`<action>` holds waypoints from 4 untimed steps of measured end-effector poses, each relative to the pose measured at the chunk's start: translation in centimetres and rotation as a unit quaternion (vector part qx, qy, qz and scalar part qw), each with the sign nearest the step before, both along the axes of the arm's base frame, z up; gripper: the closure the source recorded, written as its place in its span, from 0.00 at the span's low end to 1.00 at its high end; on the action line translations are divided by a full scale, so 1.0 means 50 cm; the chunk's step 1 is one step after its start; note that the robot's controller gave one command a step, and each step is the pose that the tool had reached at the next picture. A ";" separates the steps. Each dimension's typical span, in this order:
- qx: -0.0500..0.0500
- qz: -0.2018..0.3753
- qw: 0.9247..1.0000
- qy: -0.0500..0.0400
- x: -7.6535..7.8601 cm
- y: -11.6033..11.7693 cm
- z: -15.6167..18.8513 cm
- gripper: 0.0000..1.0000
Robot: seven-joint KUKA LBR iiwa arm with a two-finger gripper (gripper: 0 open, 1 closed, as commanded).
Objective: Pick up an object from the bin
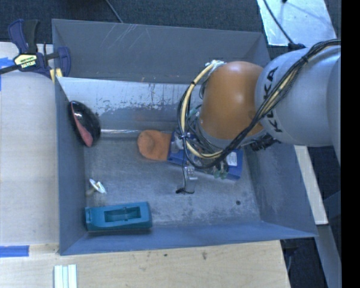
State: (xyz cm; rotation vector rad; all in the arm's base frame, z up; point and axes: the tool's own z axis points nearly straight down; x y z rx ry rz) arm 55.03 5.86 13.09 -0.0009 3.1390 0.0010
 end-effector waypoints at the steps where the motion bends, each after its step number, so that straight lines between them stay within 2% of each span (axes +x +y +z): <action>1: 0.000 -0.019 1.000 -0.001 0.030 0.023 -0.023 0.00; 2: 0.000 -0.076 0.997 -0.002 0.060 0.005 -0.119 1.00; 3: 0.000 -0.076 0.997 -0.002 0.060 0.005 -0.119 1.00; 4: 0.000 -0.082 0.997 0.000 0.050 0.039 0.277 1.00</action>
Offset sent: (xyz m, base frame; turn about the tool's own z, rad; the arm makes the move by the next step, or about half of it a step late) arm 0.0283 0.0029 -0.0609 0.1522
